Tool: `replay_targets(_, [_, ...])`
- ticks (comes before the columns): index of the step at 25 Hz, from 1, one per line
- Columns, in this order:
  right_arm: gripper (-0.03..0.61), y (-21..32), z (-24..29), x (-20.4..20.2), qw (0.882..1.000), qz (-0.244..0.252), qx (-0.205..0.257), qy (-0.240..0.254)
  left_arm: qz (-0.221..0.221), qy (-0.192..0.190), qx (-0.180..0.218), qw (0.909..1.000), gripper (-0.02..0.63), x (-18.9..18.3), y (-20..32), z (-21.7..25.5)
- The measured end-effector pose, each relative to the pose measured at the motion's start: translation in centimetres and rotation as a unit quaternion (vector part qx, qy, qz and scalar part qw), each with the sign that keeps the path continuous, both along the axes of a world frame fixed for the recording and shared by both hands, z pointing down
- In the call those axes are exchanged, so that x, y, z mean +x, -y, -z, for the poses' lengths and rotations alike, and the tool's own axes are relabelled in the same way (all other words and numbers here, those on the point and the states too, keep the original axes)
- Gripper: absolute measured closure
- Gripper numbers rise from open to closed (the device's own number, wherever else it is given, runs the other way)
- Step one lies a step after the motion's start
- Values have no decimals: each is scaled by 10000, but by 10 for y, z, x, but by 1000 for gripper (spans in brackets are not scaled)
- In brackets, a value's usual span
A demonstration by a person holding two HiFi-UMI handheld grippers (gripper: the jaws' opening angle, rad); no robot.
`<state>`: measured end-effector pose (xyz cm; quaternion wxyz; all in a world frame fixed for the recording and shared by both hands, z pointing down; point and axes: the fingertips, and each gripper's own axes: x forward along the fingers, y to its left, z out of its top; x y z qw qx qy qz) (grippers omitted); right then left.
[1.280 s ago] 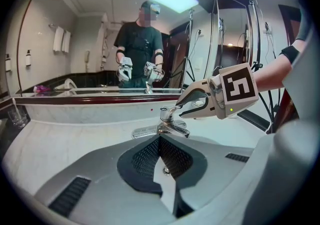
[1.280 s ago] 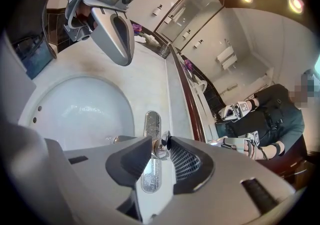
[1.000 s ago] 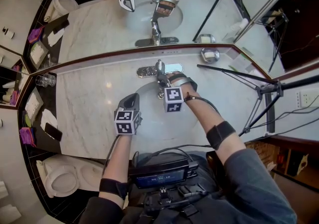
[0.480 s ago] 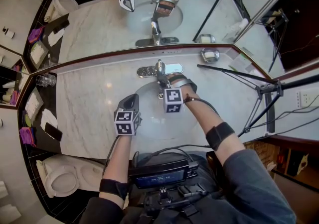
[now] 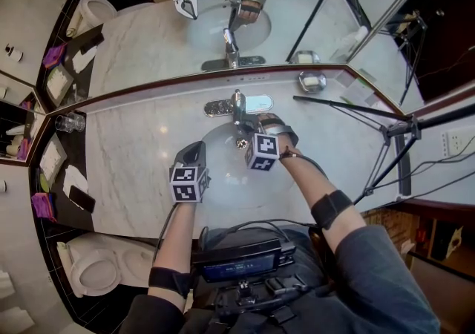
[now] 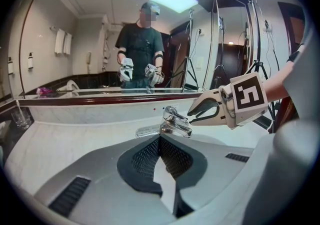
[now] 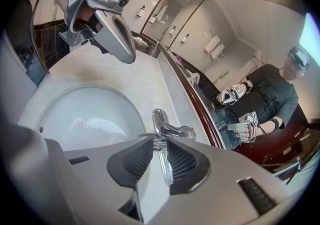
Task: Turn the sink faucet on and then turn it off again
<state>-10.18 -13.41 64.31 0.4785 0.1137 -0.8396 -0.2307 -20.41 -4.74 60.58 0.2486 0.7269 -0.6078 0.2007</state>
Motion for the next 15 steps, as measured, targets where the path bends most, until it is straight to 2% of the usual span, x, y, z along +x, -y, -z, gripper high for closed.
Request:
replay_targets(2, [476, 2, 5, 9, 9995, -242, -105, 194, -2, -10, -17, 10000, 611, 0, -1, -1])
replay_targets(5, [530, 6, 17, 23, 9965, -622, -232, 500, -36, -8, -25, 10000, 611, 3, -2, -1])
replay_targets(10, [560, 11, 33, 47, 9852, -1262, -489, 1053, -71, 7, 7, 10000, 611, 6, -1, 2])
replay_targets(13, [560, 12, 38, 64, 9688, -1769, -856, 1511, -50, -28, 36, 10000, 611, 6, -1, 4])
replay_targets(15, [560, 12, 43, 77, 9477, -2214, -1235, 1940, -40, -41, 52, 10000, 611, 6, -1, 4])
